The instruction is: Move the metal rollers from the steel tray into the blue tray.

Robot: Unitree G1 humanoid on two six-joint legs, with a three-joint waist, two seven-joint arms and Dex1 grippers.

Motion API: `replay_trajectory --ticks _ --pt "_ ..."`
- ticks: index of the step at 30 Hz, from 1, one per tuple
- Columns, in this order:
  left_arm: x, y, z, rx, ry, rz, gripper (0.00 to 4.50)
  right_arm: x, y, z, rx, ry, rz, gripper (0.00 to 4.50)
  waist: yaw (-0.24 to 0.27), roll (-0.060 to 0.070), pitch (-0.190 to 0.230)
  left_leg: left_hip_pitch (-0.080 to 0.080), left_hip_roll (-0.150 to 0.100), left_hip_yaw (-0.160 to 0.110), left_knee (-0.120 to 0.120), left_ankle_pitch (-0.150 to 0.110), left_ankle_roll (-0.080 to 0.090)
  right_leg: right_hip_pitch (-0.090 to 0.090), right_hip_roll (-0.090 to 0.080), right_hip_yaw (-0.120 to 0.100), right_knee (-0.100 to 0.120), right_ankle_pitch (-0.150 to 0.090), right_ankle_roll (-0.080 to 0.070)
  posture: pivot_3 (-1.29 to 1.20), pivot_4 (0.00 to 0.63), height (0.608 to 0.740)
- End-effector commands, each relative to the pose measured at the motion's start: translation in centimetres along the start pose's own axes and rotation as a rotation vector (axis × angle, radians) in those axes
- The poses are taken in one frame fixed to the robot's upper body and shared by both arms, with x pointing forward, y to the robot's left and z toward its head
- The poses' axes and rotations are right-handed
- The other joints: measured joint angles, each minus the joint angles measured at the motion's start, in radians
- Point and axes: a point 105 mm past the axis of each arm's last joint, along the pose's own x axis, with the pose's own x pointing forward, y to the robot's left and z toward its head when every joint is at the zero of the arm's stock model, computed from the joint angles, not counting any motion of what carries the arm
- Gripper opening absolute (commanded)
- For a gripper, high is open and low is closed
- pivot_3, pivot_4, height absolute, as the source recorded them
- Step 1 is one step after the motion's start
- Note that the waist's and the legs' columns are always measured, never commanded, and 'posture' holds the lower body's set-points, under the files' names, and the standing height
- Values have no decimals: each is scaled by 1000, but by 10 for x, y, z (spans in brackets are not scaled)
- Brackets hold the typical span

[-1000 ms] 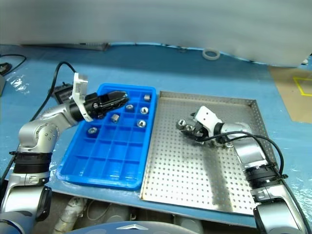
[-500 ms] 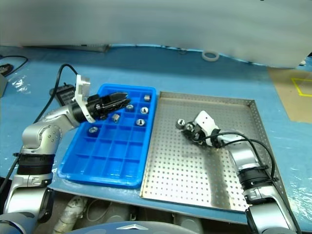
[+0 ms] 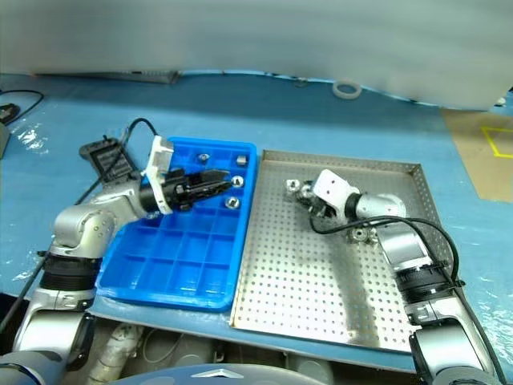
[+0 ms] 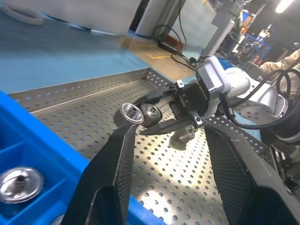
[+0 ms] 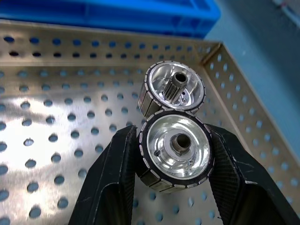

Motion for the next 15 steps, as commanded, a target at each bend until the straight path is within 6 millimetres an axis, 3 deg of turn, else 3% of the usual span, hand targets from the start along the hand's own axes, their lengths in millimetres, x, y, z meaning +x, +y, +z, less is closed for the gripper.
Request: replay_trajectory --ticks 1,5,11,15 --pt "13 8 13 -34 -79 -6 2426 -3 -17 55 -190 -137 -56 1798 1 0 0 0 0 0 0 0 0 0 0 0 0 0 0 -55 150 740" --pt "22 13 26 -116 -158 -30 2426 -5 -19 73 -300 -167 -70 1798 1 0 0 0 0 0 0 -1 1 1 0 0 -1 0 0 -66 150 740" --pt "34 15 36 -260 -230 -86 2426 -7 -20 88 -334 -202 -79 1798 -1 0 0 -2 0 0 0 -1 1 -1 0 0 -3 0 0 -79 150 740" --pt "41 9 30 -314 -195 -133 2426 -8 -18 92 -348 -210 -72 1798 -2 0 0 -5 0 0 0 -1 2 -3 0 0 -3 0 0 -79 150 740"
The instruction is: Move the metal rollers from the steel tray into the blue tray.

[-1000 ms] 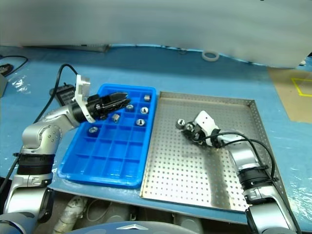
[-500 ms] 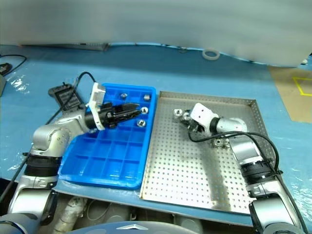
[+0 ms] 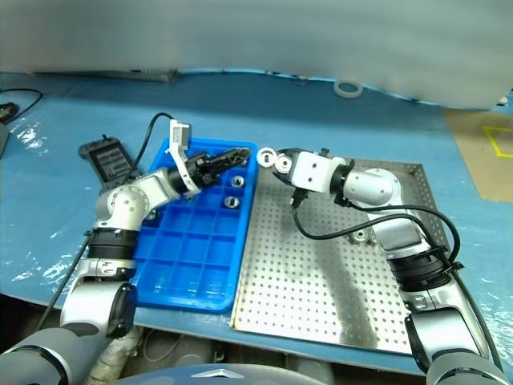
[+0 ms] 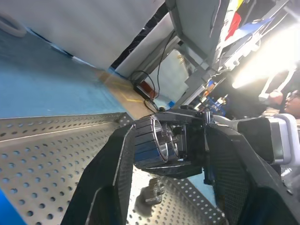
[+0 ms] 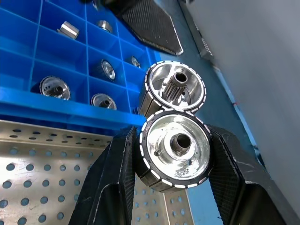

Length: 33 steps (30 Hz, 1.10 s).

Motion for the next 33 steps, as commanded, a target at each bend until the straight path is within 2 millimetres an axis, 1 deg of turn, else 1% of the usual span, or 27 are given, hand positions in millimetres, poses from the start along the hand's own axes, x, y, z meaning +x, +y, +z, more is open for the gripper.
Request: replay_trajectory --ticks 1,3,7,10,12,14,22,24,28,31,33 --pt "7 -7 -2 -8 24 -35 2426 -2 -11 21 -63 -54 -28 1798 0 0 0 0 0 0 0 0 0 0 0 0 0 0 0 -79 150 740" --pt "10 -6 -6 -11 37 -27 2426 -3 -14 24 -66 -61 -34 1798 0 0 0 -1 0 0 0 -2 3 -1 0 0 0 0 0 -79 150 740" --pt "15 -3 -1 5 -11 -6 2426 -3 -15 28 -71 -68 -36 1798 1 0 0 -2 0 0 1 -2 3 -1 0 0 0 0 0 -93 150 740" --pt "16 -4 -6 13 3 -10 3037 -3 -16 28 -74 -69 -36 1798 0 0 0 -2 0 0 3 -2 4 -1 0 0 0 0 0 -89 150 740" --pt "20 -3 -14 27 39 13 3663 -3 -15 28 -76 -69 -33 1798 0 0 0 -2 0 0 3 -2 4 -1 0 0 0 0 0 -89 150 740" --pt "22 -3 -17 32 50 10 4285 -2 -16 29 -76 -71 -31 1798 1 0 0 -2 0 0 3 -2 4 -1 0 0 0 0 0 -89 150 740" --pt "30 3 -15 33 6 34 4285 -1 -17 28 -82 -73 -24 1798 0 0 0 -2 0 0 3 -2 4 -2 0 0 1 0 0 -82 150 740" --pt "33 3 -11 17 -23 34 4285 -1 -16 28 -84 -70 -18 1798 -1 0 0 -3 0 0 4 -2 4 -2 0 0 1 0 0 -82 150 740" --pt "37 12 3 -48 -95 77 4285 -1 -14 25 -82 -61 -12 1798 0 0 0 -3 0 0 4 -2 5 -2 0 0 2 0 0 -86 150 740" --pt "36 8 13 -79 -137 49 4285 -2 -13 24 -82 -56 -10 1798 -1 0 0 -3 0 0 4 -2 5 -2 0 0 2 0 0 -90 150 740" --pt "37 4 12 -90 -131 24 4285 -3 -13 24 -82 -55 -10 1798 -1 0 0 -3 0 0 4 -2 5 -2 0 0 2 0 0 -91 150 740"
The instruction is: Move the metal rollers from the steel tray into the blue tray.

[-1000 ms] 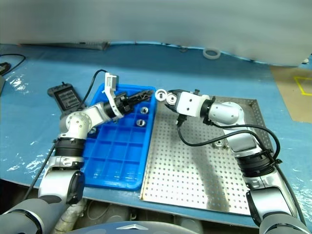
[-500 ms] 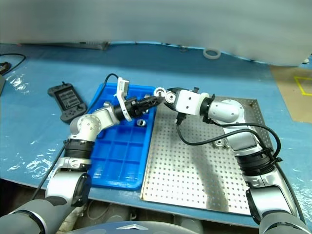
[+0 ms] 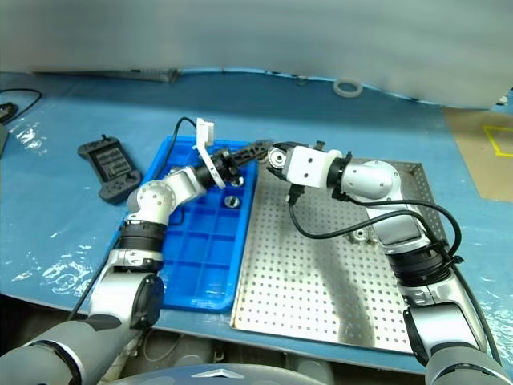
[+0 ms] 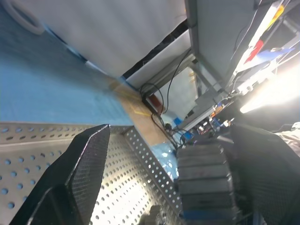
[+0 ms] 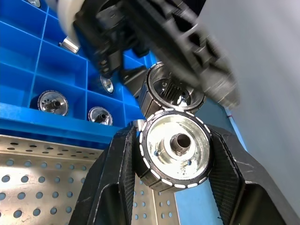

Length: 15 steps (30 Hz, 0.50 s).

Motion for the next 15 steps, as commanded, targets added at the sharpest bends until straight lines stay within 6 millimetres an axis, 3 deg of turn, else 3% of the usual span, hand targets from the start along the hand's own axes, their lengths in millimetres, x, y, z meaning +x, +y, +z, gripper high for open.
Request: replay_trajectory --ticks 1,5,11,15 --pt "4 -14 6 -6 -9 -69 4285 -4 -6 11 -45 -32 -23 1798 -1 0 0 0 0 0 0 0 0 0 0 0 0 0 0 -91 150 740" --pt "6 -16 -5 16 34 -72 4285 -4 -6 10 -48 -28 -25 1798 2 0 0 -1 0 0 0 0 0 -1 0 0 0 0 0 -93 150 740" --pt "2 -21 -7 8 46 -108 4285 -4 -7 9 -51 -21 -28 1798 0 0 0 -1 0 0 0 0 1 -1 0 0 0 0 0 -95 150 740" --pt "1 -18 -4 23 27 -93 3386 -4 -7 9 -52 -19 -31 1798 0 0 0 -1 0 0 0 0 1 -1 0 0 0 0 0 -97 150 740"
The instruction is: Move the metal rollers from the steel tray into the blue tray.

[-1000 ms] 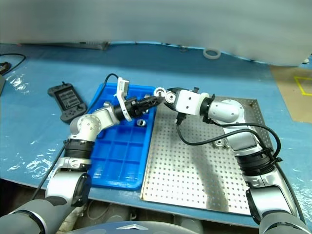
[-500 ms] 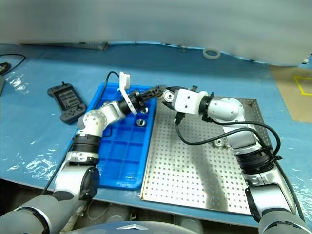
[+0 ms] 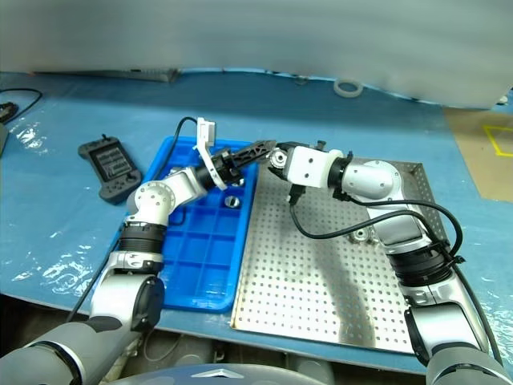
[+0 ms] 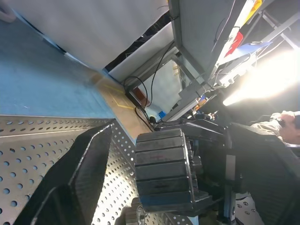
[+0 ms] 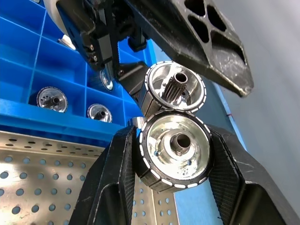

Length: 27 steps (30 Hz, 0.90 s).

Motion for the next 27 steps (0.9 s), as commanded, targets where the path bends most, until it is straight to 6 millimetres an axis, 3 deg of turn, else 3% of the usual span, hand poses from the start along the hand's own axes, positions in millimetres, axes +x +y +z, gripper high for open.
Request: replay_trajectory --ticks 1,3,16,20,27 --pt "2 -5 8 39 -26 -15 3076 -4 -7 10 -41 -31 -31 1798 0 0 0 0 0 0 0 0 0 0 0 0 0 0 0 -97 150 740" --pt "3 -2 5 39 -13 11 2446 -4 -7 10 -41 -29 -31 1798 0 0 0 0 0 0 0 0 0 0 0 0 0 0 0 -95 150 740" --pt "-3 -22 6 53 4 -117 2446 -2 -9 10 -42 -31 -39 1798 -1 0 0 0 0 0 0 0 0 0 0 0 0 0 0 -94 150 740" --pt "-2 -11 10 64 -4 -49 1559 -1 -9 9 -43 -31 -41 1798 0 0 0 0 0 0 0 0 0 0 0 0 0 0 0 -93 150 740" --pt "-2 -7 7 72 11 -17 1319 0 -10 9 -46 -32 -43 1798 0 0 0 0 0 0 0 0 0 0 0 0 0 0 0 -88 150 740"
